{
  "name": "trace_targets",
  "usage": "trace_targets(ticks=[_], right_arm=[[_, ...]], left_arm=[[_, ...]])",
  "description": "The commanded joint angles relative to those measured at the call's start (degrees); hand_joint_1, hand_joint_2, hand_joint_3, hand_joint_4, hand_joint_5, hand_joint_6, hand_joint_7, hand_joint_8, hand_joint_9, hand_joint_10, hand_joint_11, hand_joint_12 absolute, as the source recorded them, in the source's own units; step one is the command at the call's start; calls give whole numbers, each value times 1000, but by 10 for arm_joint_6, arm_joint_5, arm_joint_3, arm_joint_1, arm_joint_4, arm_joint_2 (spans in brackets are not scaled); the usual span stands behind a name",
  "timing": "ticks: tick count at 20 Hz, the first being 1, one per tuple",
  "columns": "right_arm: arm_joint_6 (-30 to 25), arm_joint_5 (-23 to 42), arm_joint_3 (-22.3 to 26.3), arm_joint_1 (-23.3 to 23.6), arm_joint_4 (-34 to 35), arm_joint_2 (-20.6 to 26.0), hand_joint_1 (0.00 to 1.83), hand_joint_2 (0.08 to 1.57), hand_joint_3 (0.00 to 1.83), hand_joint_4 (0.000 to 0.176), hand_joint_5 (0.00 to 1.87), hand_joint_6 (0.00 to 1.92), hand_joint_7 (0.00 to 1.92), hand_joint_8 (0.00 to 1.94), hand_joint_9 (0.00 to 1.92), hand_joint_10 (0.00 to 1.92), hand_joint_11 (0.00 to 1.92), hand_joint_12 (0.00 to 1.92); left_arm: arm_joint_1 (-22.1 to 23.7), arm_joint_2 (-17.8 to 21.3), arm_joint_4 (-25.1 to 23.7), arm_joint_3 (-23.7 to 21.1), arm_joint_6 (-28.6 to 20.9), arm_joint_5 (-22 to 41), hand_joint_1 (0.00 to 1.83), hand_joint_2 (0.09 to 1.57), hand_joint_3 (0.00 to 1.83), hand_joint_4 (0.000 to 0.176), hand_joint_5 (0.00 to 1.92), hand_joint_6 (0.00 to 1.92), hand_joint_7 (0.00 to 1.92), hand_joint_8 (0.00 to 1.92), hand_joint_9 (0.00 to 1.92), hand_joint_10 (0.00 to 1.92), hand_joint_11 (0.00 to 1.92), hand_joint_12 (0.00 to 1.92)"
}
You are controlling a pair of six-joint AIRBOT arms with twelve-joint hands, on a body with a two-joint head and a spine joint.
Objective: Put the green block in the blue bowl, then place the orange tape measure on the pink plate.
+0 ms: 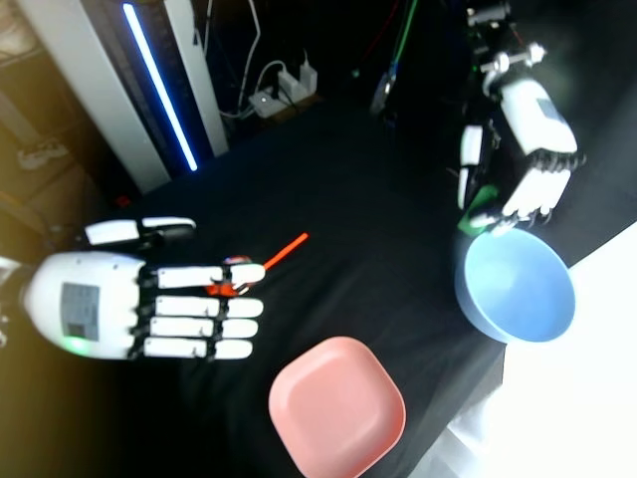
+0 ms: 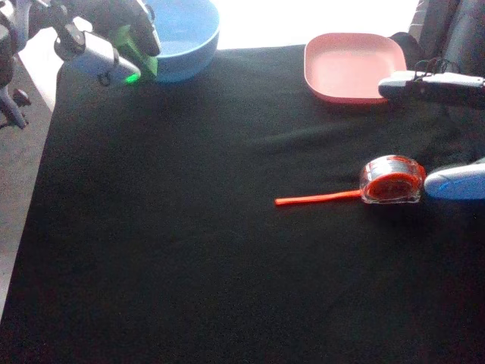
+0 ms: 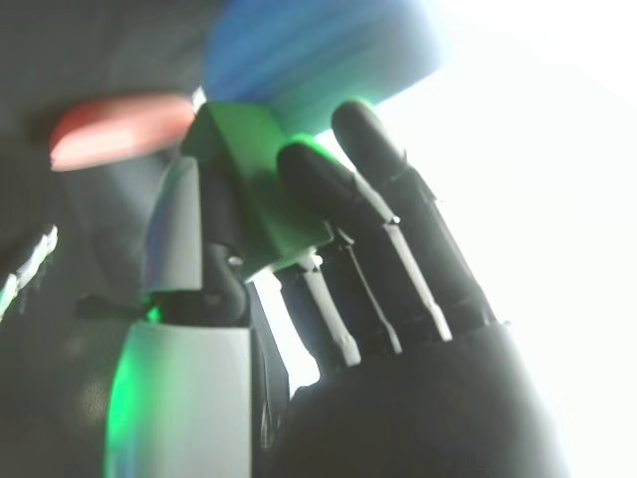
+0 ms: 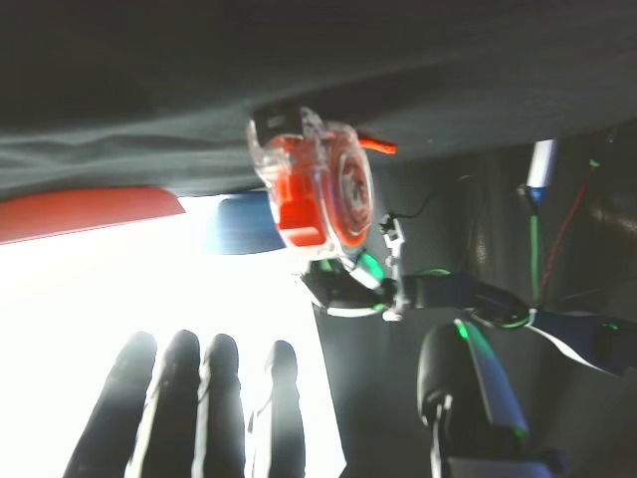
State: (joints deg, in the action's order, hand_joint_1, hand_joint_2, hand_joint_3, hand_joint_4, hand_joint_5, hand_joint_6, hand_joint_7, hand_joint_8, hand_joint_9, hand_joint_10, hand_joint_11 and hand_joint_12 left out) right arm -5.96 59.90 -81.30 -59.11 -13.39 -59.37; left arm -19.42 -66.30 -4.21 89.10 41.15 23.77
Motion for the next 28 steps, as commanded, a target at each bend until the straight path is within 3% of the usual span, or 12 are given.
trace_targets(ticks=[1, 4, 6, 8, 10, 12, 15, 17, 18, 22, 24, 28], right_arm=[[-7, 64, -1, 5, 26, 0, 743, 976, 3, 94, 272, 1, 158, 4, 123, 11, 125, 65], [-13, 64, 1, 5, 27, 0, 728, 975, 1, 89, 274, 1, 171, 7, 139, 13, 136, 76], [-13, 63, 1, 5, 27, 0, 754, 969, 0, 56, 282, 4, 177, 7, 143, 12, 114, 71], [-13, 63, 1, 5, 28, -1, 745, 972, 0, 56, 281, 3, 179, 7, 142, 9, 104, 69], [-13, 63, -1, 5, 28, -2, 746, 984, 4, 63, 279, 1, 176, 3, 141, 6, 118, 80], [-14, 63, -6, 5, 28, -4, 780, 980, 0, 102, 270, 1, 161, 0, 125, 0, 109, 82], [-15, 63, -13, 5, 26, -9, 799, 981, 0, 103, 275, 2, 163, 0, 121, 0, 95, 83], [-16, 63, -15, 5, 23, -10, 781, 971, 0, 102, 278, 2, 168, 2, 120, 2, 72, 81], [-16, 63, -18, 5, 22, -11, 812, 969, 0, 108, 280, 2, 167, 1, 115, 0, 62, 85], [-17, 63, -25, 5, 18, -17, 754, 966, 0, 109, 275, 0, 171, 2, 137, 8, 96, 114], [-18, 63, -25, 5, 18, -18, 730, 969, 1, 63, 284, 3, 181, 5, 156, 11, 121, 142], [-23, 63, -25, 5, 18, -20, 735, 981, 0, 50, 275, 0, 191, 0, 174, 1, 41, 364]], left_arm=[[-3, 14, 17, -2, -1, 82, 1402, 1027, 0, 0, 1149, 502, 1280, 402, 1101, 1007, 905, 1070], [-21, 29, 28, -25, -1, 126, 1294, 1023, 3, 0, 1161, 583, 1259, 544, 1116, 874, 903, 1299], [-33, 49, 24, -54, -1, 167, 1383, 1037, 0, 0, 1177, 479, 1219, 483, 1058, 1142, 798, 1366], [-32, 56, 19, -65, -1, 192, 1384, 1049, 0, 0, 1160, 475, 1174, 585, 1025, 1207, 741, 1428], [-17, 55, 19, -61, 0, 202, 1272, 1060, 1, 0, 1152, 521, 1100, 951, 978, 963, 705, 1510], [18, 42, 20, -37, 10, 166, 1267, 1103, 0, 0, 1121, 485, 966, 1263, 834, 1417, 653, 1828], [51, 11, 30, 9, 27, 94, 1202, 1070, 0, 0, 1121, 671, 901, 1323, 788, 1728, 724, 1917], [69, -17, 30, 48, 27, 45, 1266, 1102, 0, 0, 1127, 448, 971, 1281, 909, 1636, 789, 1921], [79, -35, 30, 72, 27, 20, 1280, 1081, 0, 0, 1129, 451, 1054, 1142, 1041, 1301, 841, 1676], [96, -77, 26, 121, 27, -40, 1282, 1070, 0, 0, 1117, 495, 1096, 1049, 1047, 1040, 788, 1539], [101, -84, 16, 124, 27, -46, 1282, 1062, 0, 0, 1123, 524, 1119, 970, 1060, 751, 760, 1379], [101, -89, -21, 120, 27, -61, 1262, 1083, 0, 0, 1086, 608, 1054, 1055, 988, 909, 745, 1532]])
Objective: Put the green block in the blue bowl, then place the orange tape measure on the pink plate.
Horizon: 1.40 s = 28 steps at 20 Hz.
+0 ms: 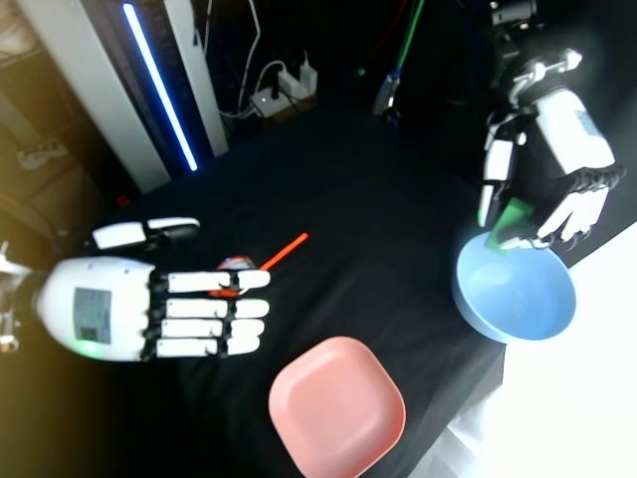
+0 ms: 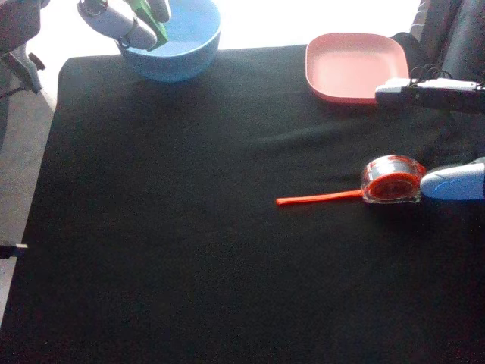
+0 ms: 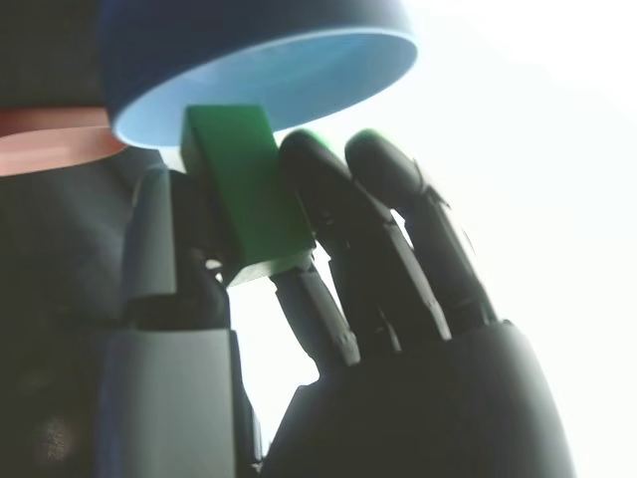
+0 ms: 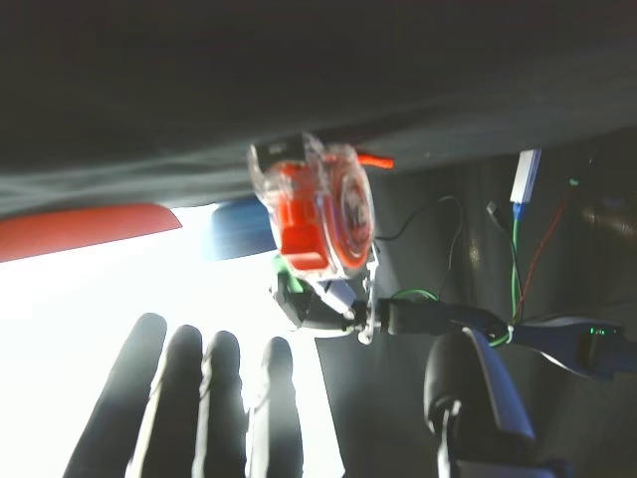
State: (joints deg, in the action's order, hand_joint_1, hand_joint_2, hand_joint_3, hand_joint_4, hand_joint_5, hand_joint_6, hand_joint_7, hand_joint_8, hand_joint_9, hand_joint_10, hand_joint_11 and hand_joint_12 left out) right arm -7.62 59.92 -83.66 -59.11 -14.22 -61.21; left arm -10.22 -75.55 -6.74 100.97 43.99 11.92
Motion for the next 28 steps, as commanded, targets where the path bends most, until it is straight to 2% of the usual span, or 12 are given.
trace_targets(ticks=[1, 3, 4, 6, 10, 11, 13, 14, 18, 19, 23, 28], right_arm=[[-9, 63, -1, 5, 27, -3, 738, 984, 0, 47, 271, 3, 189, 2, 168, 3, 7, 437], [-12, 62, -1, 5, 27, -3, 740, 983, 0, 48, 278, 6, 196, 5, 168, 4, 0, 458], [-12, 62, 0, 5, 27, -3, 741, 981, 0, 64, 281, 7, 196, 5, 165, 2, 0, 458], [-12, 62, 0, 5, 27, -3, 746, 986, 0, 83, 288, 2, 204, 2, 162, 1, 0, 423], [-12, 62, 1, 5, 27, -3, 729, 987, 1, 82, 286, 0, 198, 1, 155, 2, 0, 390], [-12, 62, 1, 5, 27, -3, 748, 987, 0, 75, 288, 1, 205, 2, 160, 2, 0, 411], [-12, 62, 1, 5, 27, -3, 781, 984, 0, 66, 302, 2, 224, 4, 166, 3, 0, 378], [-12, 62, 1, 5, 27, -3, 781, 984, 0, 66, 302, 2, 224, 4, 166, 3, 0, 378], [-12, 62, 1, 5, 27, -4, 814, 989, 2, 37, 292, 0, 218, 0, 162, 1, 0, 313], [-13, 62, 1, 5, 27, -4, 807, 986, 0, 51, 287, 0, 214, 0, 153, 0, 0, 299], [-13, 62, 3, 5, 27, -4, 797, 999, 3, 41, 287, 1, 215, 0, 154, 1, 0, 271], [-14, 62, 15, 5, 28, 1, 813, 983, 0, 54, 284, 0, 217, 0, 151, 0, 0, 288]], left_arm=[[6, 3, 0, 0, -1, 54, 1249, 1093, 0, 0, 1050, 696, 1038, 1058, 958, 840, 712, 1484], [2, 3, 0, -1, -1, 54, 1232, 1134, 0, 0, 924, 886, 975, 1176, 947, 591, 695, 1385], [2, 3, 0, -2, -1, 55, 1237, 1145, 1, 0, 886, 922, 964, 1216, 949, 568, 722, 1389], [1, 5, -1, -8, -1, 64, 1239, 1154, 0, 0, 864, 941, 951, 1251, 908, 714, 721, 1486], [-2, 13, -9, -24, -1, 80, 1214, 1163, 0, 0, 853, 1001, 925, 1256, 853, 672, 653, 1478], [-3, 15, -11, -27, -1, 83, 1094, 1149, 0, 0, 901, 1064, 854, 631, 847, 659, 640, 1479], [-4, 17, -13, -31, -1, 87, 1038, 1148, 0, 55, 904, 1095, 948, 58, 864, 514, 611, 1437], [-4, 17, -13, -31, -1, 88, 1038, 1148, 0, 55, 904, 1095, 948, 58, 864, 514, 611, 1437], [-4, 21, -15, -35, -1, 91, 1018, 1145, 0, 104, 904, 1094, 936, 0, 860, 327, 534, 1374], [-5, 25, -16, -40, -1, 95, 994, 1064, 0, 0, 816, 137, 904, 1, 873, 217, 499, 1352], [-16, 47, -16, -69, -1, 130, 976, 1046, 0, 0, 825, 24, 847, 0, 814, 165, 383, 1377], [-79, 118, -5, -157, -1, 244, 927, 1028, 0, 0, 637, 0, 645, 0, 652, 71, 170, 1341]])
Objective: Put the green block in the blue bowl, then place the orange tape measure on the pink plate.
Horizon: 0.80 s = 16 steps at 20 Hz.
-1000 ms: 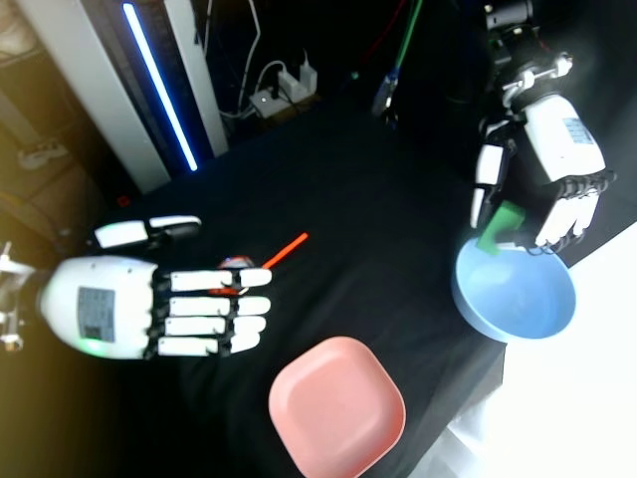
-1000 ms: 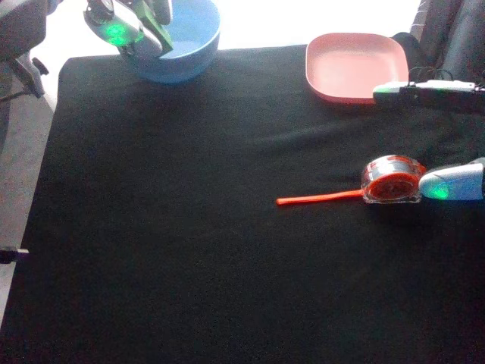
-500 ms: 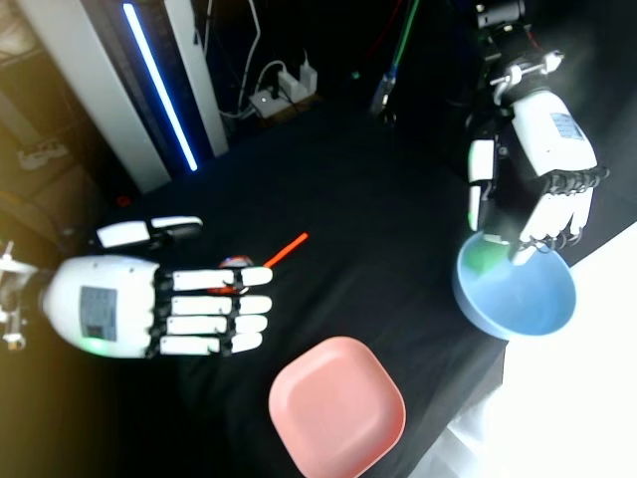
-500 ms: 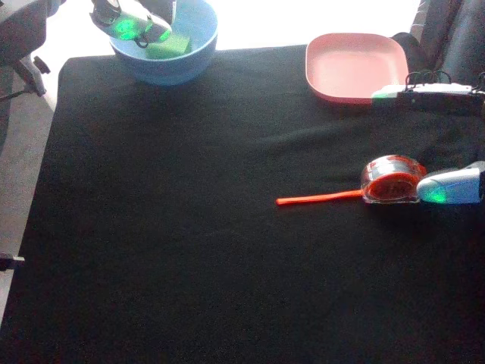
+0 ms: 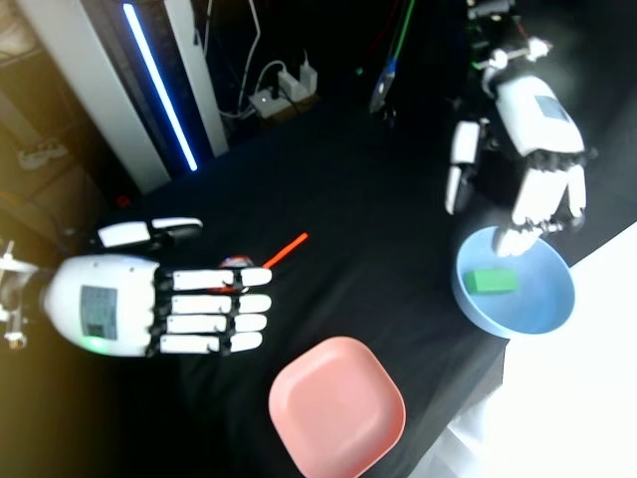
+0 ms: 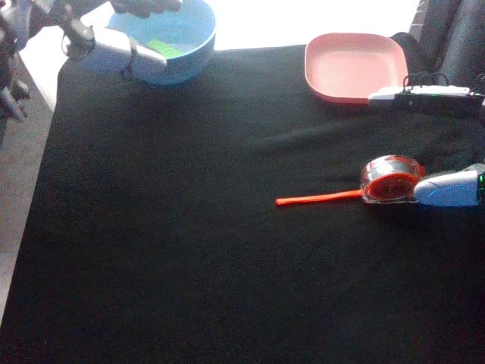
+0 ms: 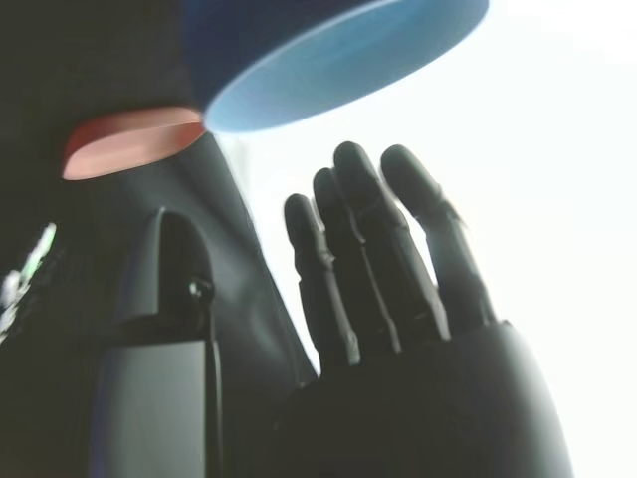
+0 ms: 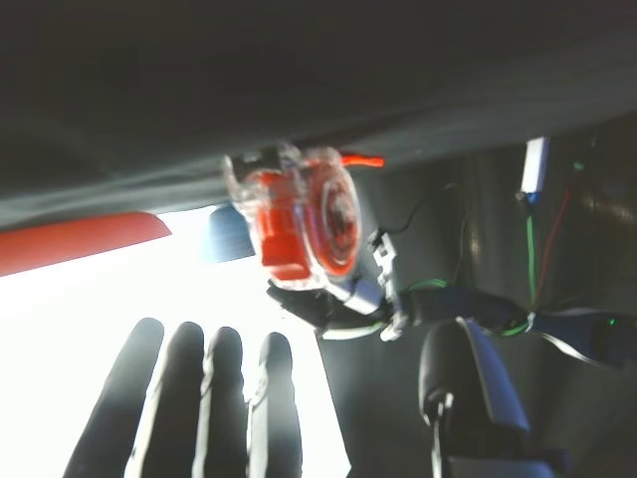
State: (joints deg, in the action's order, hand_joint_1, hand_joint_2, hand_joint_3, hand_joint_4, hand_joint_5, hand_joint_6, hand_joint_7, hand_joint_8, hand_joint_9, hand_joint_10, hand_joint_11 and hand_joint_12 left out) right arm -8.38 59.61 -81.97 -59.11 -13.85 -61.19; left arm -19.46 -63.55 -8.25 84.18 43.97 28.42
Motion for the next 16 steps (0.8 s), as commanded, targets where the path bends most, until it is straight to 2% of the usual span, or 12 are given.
trace_targets(ticks=[1, 3, 4, 5, 6, 7, 10, 11, 12, 13, 15, 16], right_arm=[[-6, 65, 2, 5, 24, 4, 798, 964, 0, 71, 269, 0, 206, 0, 153, 0, 0, 350], [-6, 66, 6, 5, 15, 6, 832, 930, 0, 51, 273, 3, 213, 4, 167, 5, 4, 356], [-6, 68, 7, 5, 14, 11, 837, 915, 0, 43, 282, 6, 224, 7, 187, 12, 17, 359], [-6, 73, 7, 5, 14, 13, 827, 913, 0, 50, 276, 2, 223, 5, 191, 11, 17, 358], [-6, 76, 7, 5, 12, 16, 827, 913, 0, 50, 276, 2, 223, 5, 191, 11, 17, 358], [-6, 76, 7, 5, 4, 18, 889, 887, 0, 60, 300, 1, 237, 1, 219, 5, 74, 355], [-6, 74, 5, 5, -10, 21, 908, 880, 0, 54, 305, 0, 225, 0, 214, 0, 97, 355], [-6, 70, 3, 5, -14, 21, 945, 884, 0, 41, 329, 9, 239, 5, 213, 0, 95, 351], [-6, 68, 2, 6, -16, 21, 1004, 881, 0, 20, 392, 10, 288, 7, 228, 1, 85, 434], [-6, 66, 1, 6, -17, 20, 1004, 881, 0, 20, 392, 10, 288, 7, 228, 1, 85, 434], [-6, 61, -4, 7, -19, 18, 1020, 888, 0, 0, 465, 2, 330, 0, 246, 3, 2, 704], [-6, 58, -6, 7, -19, 16, 1054, 891, 0, 0, 528, 8, 379, 6, 245, 0, 0, 685]], left_arm=[[-4, 14, 10, -8, -1, 105, 853, 1015, 0, 5, 604, 0, 614, 0, 618, 54, 65, 1500], [-48, 57, 21, -53, -1, 170, 793, 1039, 5, 42, 553, 2, 544, 3, 493, 15, 2, 1232], [-76, 78, 33, -75, -1, 201, 764, 1074, 8, 73, 507, 0, 468, 0, 378, 4, 0, 931], [-104, 99, 48, -95, -1, 233, 725, 1093, 8, 92, 473, 0, 415, 0, 328, 1, 0, 808], [-139, 121, 64, -118, -1, 266, 725, 1093, 8, 92, 473, 0, 415, 0, 328, 1, 0, 808], [-170, 138, 80, -137, -1, 299, 714, 1085, 0, 51, 466, 0, 363, 3, 262, 1, 0, 628], [-268, 172, 132, -186, 0, 385, 674, 1043, 0, 51, 424, 1, 320, 2, 197, 3, 0, 425], [-296, 178, 143, -197, 0, 402, 618, 987, 0, 97, 388, 0, 276, 0, 131, 0, 0, 229], [-332, 182, 160, -214, 0, 429, 663, 948, 0, 113, 362, 0, 217, 1, 45, 3, 0, 17], [-363, 184, 176, -227, 0, 454, 663, 948, 0, 113, 362, 0, 217, 1, 45, 3, 0, 17], [-405, 184, 205, -242, 0, 496, 724, 925, 0, 105, 315, 0, 155, 0, 7, 0, 0, 0], [-416, 182, 213, -247, 0, 506, 646, 891, 0, 123, 265, 0, 102, 0, 0, 0, 0, 0]])
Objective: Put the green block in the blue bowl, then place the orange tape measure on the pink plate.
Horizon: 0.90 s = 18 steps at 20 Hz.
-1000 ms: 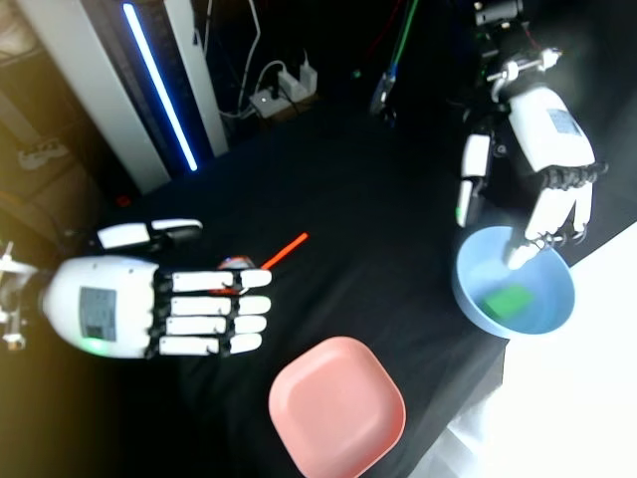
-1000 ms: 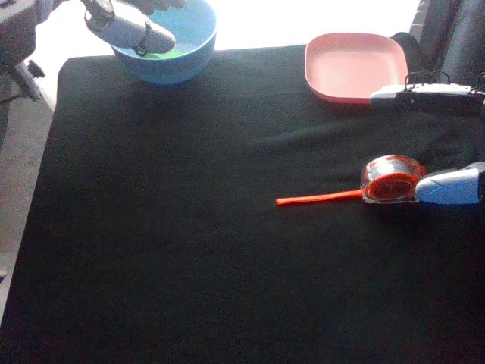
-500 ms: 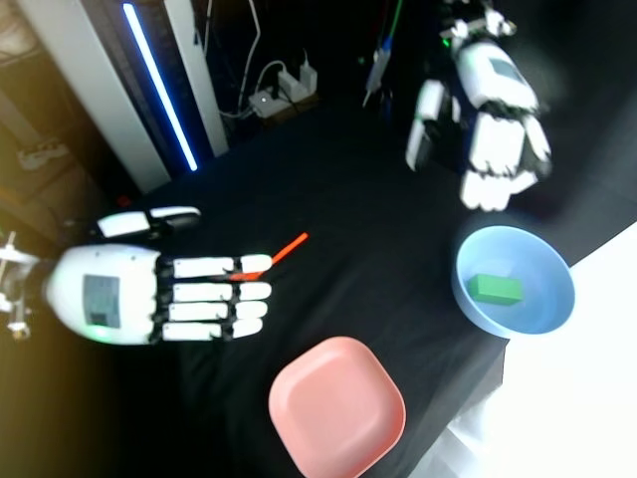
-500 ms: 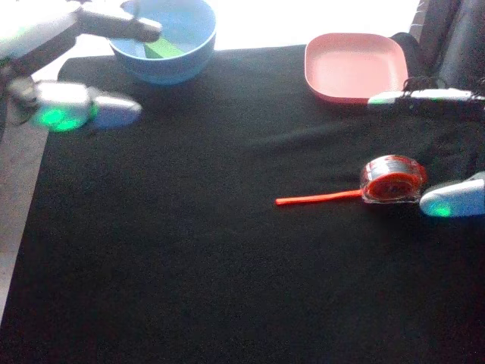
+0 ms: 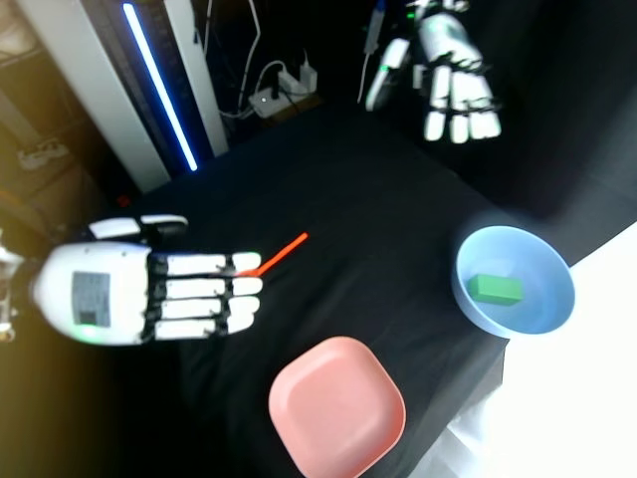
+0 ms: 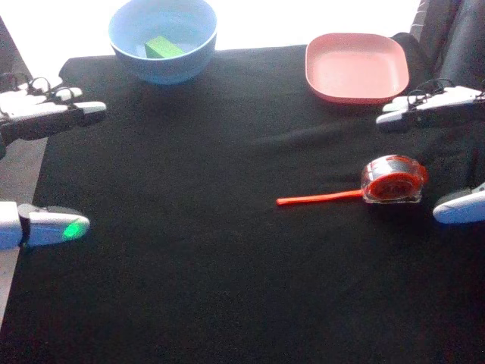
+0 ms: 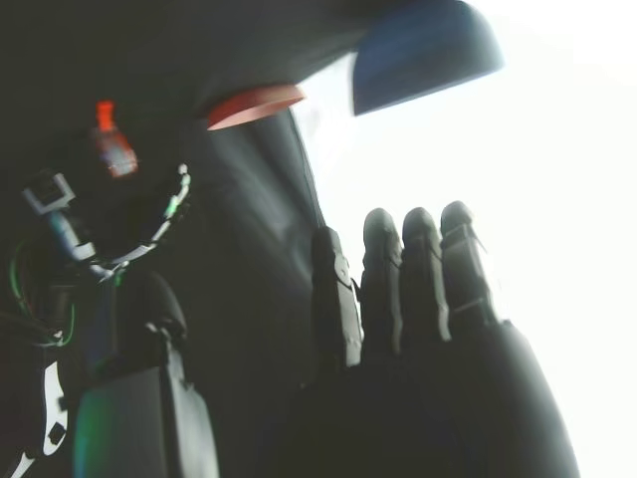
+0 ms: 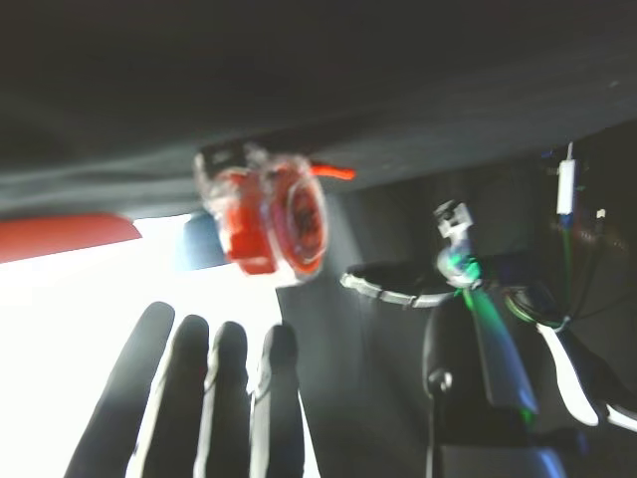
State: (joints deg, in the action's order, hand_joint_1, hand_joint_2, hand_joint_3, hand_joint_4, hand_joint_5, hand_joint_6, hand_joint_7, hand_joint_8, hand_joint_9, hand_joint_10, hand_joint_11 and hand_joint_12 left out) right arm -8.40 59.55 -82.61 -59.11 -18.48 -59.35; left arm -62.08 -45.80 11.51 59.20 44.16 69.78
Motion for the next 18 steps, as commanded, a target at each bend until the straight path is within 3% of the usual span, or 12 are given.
trace_targets(ticks=[1, 2, 3, 4, 8, 11, 12, 13, 18], right_arm=[[-5, 55, -2, 7, 27, -4, 1062, 886, 0, 0, 557, 9, 400, 7, 266, 5, 0, 709], [-3, 52, -3, 7, 27, -5, 1051, 898, 2, 0, 571, 7, 400, 3, 285, 8, 0, 749], [-2, 50, -6, 7, 27, -8, 1044, 896, 1, 0, 595, 2, 426, 2, 517, 68, 146, 1149], [-2, 46, -9, 8, 25, -12, 1065, 889, 1, 0, 616, 0, 443, 0, 666, 86, 282, 1292], [-2, 31, -18, 14, 18, -25, 1101, 901, 1, 0, 628, 0, 507, 3, 503, 0, 83, 1045], [-1, 24, -25, 23, 13, -39, 1087, 929, 0, 0, 605, 0, 536, 0, 488, 1, 121, 772], [-1, 22, -29, 27, 12, -45, 1054, 930, 1, 0, 612, 3, 553, 6, 512, 10, 153, 767], [-1, 20, -33, 31, 11, -51, 1089, 929, 0, 0, 616, 4, 560, 8, 526, 13, 166, 767], [0, 9, -40, 35, 10, -60, 1164, 946, 2, 0, 688, 8, 644, 10, 602, 16, 240, 782]], left_arm=[[-1, 1, 25, -2, -2, 104, 643, 887, 0, 129, 236, 0, 79, 0, 0, 0, 0, 0], [-7, -3, 29, -4, -2, 107, 647, 887, 0, 132, 194, 0, 51, 0, 0, 0, 0, 0], [-13, -6, 32, -5, -2, 108, 652, 889, 0, 129, 173, 0, 31, 0, 0, 0, 0, 0], [-17, -7, 35, -6, -3, 109, 664, 883, 0, 130, 171, 0, 30, 1, 0, 0, 0, 0], [-28, -8, 47, -7, -5, 109, 639, 859, 0, 145, 170, 7, 27, 3, 0, 0, 0, 0], [-32, -11, 49, -7, -8, 109, 656, 851, 0, 136, 174, 6, 43, 8, 0, 0, 0, 0], [-33, -11, 50, -7, -9, 108, 664, 838, 0, 144, 183, 9, 60, 13, 0, 0, 0, 0], [-34, -12, 51, -7, -11, 108, 662, 835, 0, 137, 186, 9, 67, 14, 0, 0, 0, 0], [-35, -13, 52, -7, -15, 112, 658, 839, 0, 141, 196, 9, 77, 11, 0, 0, 0, 0]])
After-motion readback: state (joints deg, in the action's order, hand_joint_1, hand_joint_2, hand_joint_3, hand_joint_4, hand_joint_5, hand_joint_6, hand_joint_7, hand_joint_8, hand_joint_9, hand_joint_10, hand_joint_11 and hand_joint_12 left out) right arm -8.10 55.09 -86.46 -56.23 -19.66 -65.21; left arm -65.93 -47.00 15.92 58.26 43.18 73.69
